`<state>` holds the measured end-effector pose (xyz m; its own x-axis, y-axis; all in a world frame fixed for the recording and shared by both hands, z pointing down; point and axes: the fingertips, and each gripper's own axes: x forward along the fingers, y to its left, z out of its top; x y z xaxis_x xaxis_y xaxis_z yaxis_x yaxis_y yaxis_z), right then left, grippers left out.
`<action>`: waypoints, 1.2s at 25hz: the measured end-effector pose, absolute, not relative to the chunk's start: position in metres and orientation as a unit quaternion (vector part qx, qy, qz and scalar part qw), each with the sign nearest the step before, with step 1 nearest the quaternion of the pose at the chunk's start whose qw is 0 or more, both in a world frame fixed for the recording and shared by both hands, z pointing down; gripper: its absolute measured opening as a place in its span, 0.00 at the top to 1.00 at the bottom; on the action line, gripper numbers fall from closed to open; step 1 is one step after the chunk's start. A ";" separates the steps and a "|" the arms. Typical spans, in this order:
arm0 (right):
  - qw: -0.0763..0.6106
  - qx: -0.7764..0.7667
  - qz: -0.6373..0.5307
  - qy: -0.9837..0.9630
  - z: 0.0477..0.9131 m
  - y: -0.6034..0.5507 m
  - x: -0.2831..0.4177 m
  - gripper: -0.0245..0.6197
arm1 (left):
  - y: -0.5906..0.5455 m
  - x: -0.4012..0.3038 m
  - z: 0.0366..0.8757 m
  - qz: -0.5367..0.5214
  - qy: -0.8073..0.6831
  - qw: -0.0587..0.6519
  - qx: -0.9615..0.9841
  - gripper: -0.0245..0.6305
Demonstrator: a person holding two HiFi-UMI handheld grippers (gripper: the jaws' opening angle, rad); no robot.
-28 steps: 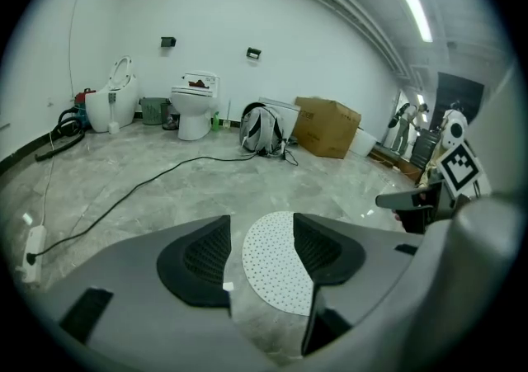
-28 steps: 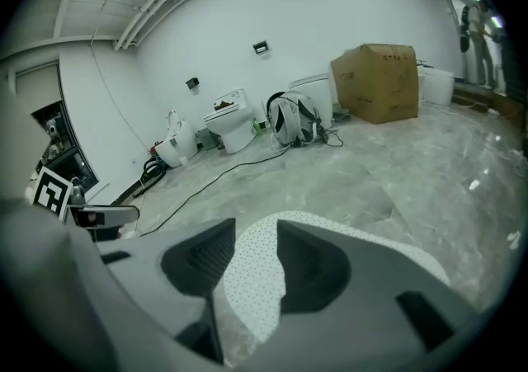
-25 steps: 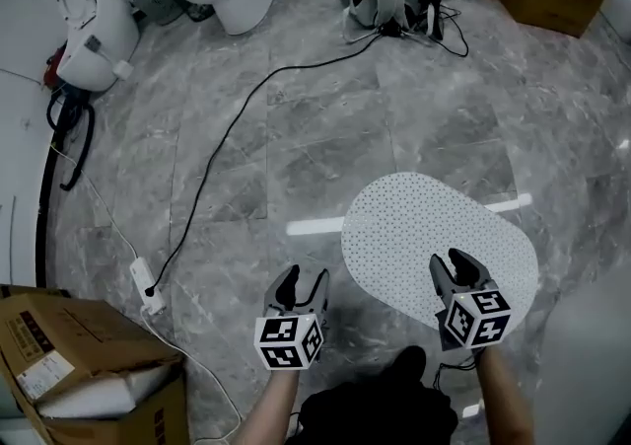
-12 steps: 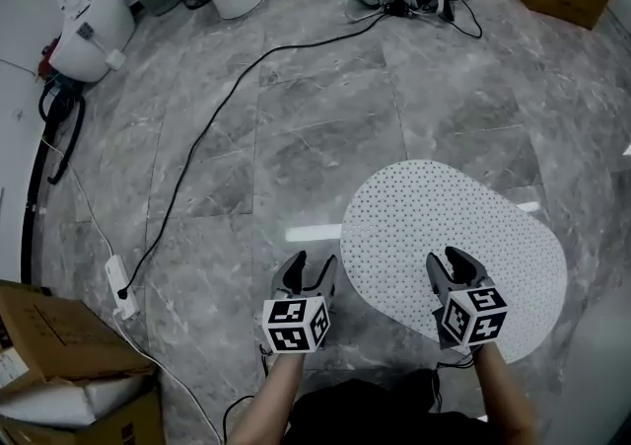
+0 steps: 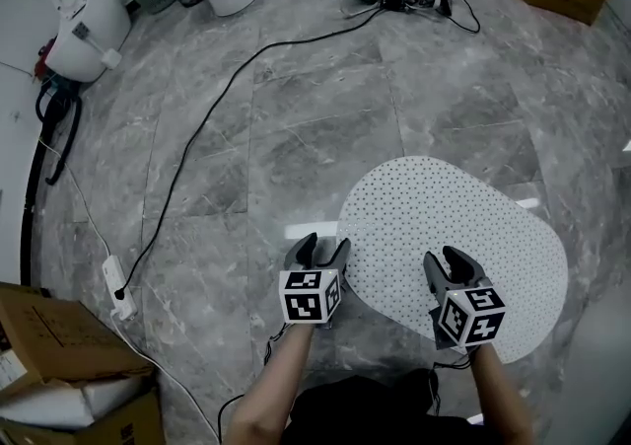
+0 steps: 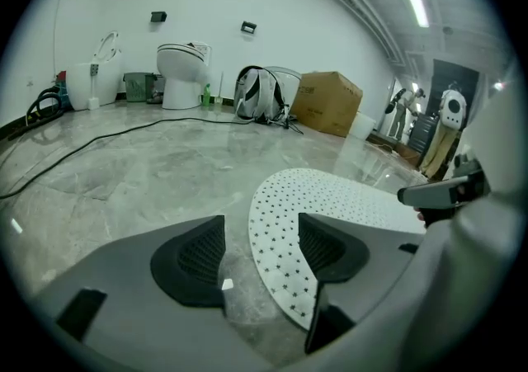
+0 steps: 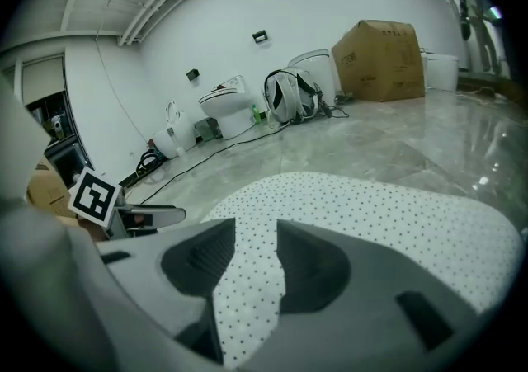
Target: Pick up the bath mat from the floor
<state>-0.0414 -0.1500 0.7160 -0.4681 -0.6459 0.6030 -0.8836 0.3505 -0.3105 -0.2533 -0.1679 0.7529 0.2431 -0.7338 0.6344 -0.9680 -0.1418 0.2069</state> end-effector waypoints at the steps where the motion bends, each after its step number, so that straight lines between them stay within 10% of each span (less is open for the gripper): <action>1: 0.191 0.482 0.310 -0.797 0.716 -0.150 -0.038 0.72 | -0.174 -0.250 0.758 0.200 -0.580 0.302 0.730 0.53; 21: 0.179 0.518 0.334 -0.767 0.719 -0.132 -0.005 0.72 | -0.203 -0.204 0.807 0.311 -0.507 0.323 0.736 0.48; 30: 0.174 0.531 0.339 -0.757 0.716 -0.127 0.003 0.72 | -0.188 -0.150 0.793 0.329 -0.443 0.287 0.783 0.91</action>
<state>0.0030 -0.1266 0.7159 -0.3754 -0.6863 0.6230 -0.9217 0.2056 -0.3289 -0.1504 -0.1879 0.7926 0.3913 -0.5040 0.7700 -0.8823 -0.4433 0.1582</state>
